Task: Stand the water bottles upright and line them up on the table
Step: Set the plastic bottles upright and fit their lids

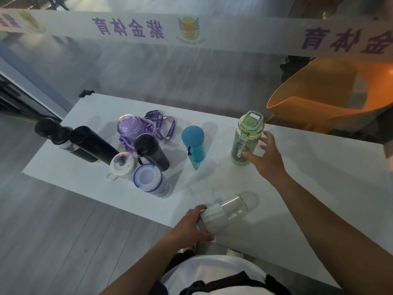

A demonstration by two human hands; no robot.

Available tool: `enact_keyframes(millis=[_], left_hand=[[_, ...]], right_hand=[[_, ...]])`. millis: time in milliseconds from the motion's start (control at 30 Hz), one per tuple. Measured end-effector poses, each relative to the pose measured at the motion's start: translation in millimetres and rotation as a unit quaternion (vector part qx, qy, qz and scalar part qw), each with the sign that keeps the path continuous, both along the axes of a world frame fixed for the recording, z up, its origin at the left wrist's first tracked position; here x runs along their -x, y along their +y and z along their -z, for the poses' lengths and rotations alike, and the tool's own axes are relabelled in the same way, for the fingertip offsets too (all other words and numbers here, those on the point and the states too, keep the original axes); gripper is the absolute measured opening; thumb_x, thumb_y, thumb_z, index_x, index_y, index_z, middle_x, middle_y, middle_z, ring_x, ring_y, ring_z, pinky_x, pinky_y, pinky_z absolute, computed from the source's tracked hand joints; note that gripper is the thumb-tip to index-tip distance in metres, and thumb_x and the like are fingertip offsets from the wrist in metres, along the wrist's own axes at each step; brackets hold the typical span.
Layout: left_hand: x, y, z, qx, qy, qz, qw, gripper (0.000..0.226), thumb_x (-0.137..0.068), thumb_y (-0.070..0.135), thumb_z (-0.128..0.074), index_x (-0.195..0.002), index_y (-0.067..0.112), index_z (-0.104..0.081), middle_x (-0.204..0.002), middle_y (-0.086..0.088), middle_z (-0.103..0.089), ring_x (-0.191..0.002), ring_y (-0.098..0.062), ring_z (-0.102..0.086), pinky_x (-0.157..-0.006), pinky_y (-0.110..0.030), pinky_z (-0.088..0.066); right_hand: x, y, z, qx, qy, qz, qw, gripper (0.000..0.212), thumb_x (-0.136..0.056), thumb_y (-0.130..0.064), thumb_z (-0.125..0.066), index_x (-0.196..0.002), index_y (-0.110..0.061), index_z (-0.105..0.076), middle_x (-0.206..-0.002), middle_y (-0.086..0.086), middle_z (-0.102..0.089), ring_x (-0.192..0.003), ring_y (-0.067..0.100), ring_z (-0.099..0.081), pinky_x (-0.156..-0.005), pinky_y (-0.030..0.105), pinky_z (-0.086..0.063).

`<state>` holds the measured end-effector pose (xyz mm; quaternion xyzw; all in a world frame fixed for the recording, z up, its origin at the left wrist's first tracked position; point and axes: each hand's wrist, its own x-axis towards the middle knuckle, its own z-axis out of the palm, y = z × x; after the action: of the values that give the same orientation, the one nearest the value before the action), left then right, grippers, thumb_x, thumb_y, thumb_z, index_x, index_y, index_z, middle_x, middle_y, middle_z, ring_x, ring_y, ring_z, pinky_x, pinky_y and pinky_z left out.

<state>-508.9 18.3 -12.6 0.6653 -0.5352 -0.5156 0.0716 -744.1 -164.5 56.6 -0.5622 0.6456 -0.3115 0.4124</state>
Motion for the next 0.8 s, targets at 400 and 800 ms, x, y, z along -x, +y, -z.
enact_keyframes(millis=[400,800], left_hand=[[2.6,6.2,-10.3,0.076,0.008,-0.074,0.994,0.078,-0.061,0.027,-0.086,-0.126,0.043,-0.045,-0.117,0.011,-0.048,-0.102,0.001,-0.050,-0.081,-0.004,-0.041],[16.5,-76.3,-90.7,0.155,-0.090,0.027,0.983,0.077,-0.070,0.024,-0.084,-0.129,0.046,-0.039,-0.135,0.008,-0.034,-0.118,-0.017,-0.043,-0.095,-0.030,-0.053]], right_hand=[[-4.8,143.8,48.6,-0.085,0.128,-0.211,0.965,0.055,-0.084,-0.026,-0.068,-0.136,-0.027,-0.049,-0.149,-0.004,-0.036,-0.136,0.014,-0.036,-0.110,0.027,-0.031],[-1.7,126.8,35.9,-0.118,0.085,-0.159,0.976,0.055,-0.086,-0.026,-0.067,-0.137,-0.025,-0.048,-0.143,-0.002,-0.046,-0.128,0.016,-0.045,-0.103,0.025,-0.033]])
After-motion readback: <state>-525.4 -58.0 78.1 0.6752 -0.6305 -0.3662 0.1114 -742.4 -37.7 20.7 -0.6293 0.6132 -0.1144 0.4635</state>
